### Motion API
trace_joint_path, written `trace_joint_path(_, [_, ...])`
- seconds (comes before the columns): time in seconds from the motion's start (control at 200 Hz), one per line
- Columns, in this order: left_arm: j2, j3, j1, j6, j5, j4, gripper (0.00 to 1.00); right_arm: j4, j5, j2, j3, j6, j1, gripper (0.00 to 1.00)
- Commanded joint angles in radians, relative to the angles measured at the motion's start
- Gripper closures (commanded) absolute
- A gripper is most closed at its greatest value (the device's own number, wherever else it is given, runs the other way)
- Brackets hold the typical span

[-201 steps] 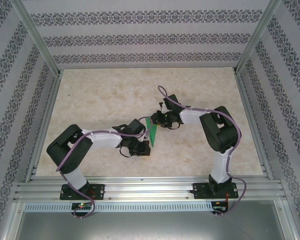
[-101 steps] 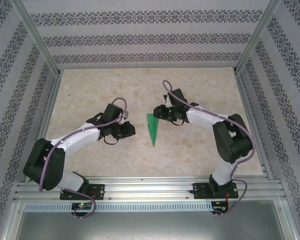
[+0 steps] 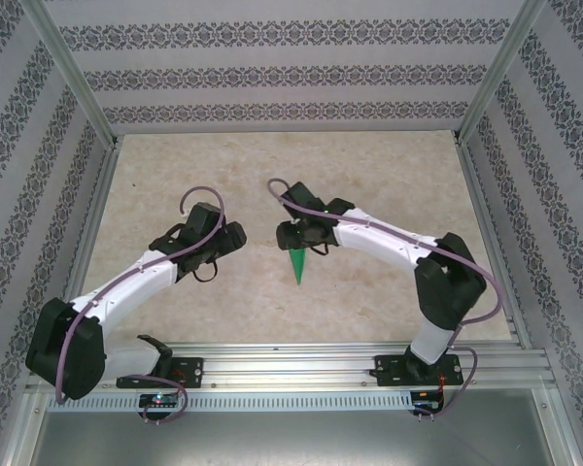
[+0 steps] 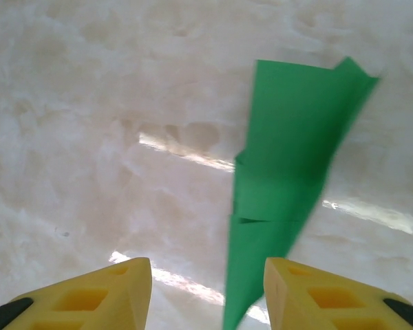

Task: Fold a paper plane with a square sheet of paper (fold left side to right side)
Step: Move the paper plane to the center of the table.

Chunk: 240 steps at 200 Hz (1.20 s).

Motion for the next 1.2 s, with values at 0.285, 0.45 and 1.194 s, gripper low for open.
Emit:
trace_joint_path(0.285, [-0.131,-0.090,0.015,-0.057,-0.133,-0.035,0.09,-0.239,0.191,0.268,0.203,-0.050,0.077,0.53])
trace_joint_path(0.45, [-0.124,-0.089,0.015,-0.057,-0.131,-0.033,0.09,-0.276,0.229,0.322,0.232,-0.060,0.086,0.54])
trace_joint_path(1.194, [-0.097,-0.082,0.016,-0.057,-0.112,-0.036,0.07,-0.253,0.268,0.287,0.163,-0.031,0.069,0.71])
